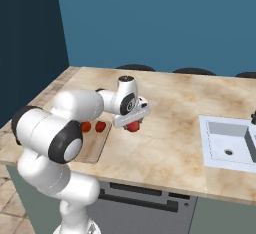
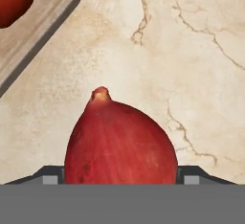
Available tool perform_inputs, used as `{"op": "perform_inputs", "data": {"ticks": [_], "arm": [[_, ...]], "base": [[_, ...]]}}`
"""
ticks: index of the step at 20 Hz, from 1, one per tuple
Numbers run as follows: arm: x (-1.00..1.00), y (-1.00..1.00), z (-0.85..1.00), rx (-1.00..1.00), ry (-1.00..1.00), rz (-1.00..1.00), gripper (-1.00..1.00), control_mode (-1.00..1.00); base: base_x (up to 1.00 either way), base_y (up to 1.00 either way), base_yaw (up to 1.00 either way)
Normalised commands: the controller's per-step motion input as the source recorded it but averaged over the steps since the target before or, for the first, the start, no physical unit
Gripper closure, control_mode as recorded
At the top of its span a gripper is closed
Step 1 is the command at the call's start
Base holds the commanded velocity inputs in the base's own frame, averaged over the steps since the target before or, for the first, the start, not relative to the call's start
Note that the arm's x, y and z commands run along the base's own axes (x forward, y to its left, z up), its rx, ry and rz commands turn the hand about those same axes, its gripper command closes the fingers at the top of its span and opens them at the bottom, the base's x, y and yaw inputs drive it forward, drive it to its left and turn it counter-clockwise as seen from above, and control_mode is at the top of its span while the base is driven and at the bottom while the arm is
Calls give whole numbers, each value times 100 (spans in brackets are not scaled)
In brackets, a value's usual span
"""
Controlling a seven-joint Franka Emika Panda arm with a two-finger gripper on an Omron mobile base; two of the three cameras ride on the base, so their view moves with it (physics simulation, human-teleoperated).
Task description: Place the avocado, onion, tomato, and bell pepper on the cutting board.
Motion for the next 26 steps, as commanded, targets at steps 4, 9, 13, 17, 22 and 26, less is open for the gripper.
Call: {"op": "perform_inputs", "data": {"ticks": [4,9,13,17,22,26], "arm": [[-30,40,12,0,2,0,100,-100],[-22,41,2,0,5,0,100,-100],[-12,45,0,0,7,0,100,-100],[-4,46,0,0,7,0,100,-100],[-4,46,0,0,7,0,100,-100],[-1,40,0,0,6,0,100,-100]], "base": [[0,0,0],[0,0,0],[0,0,0],[0,0,0],[0,0,0],[0,0,0]]}}
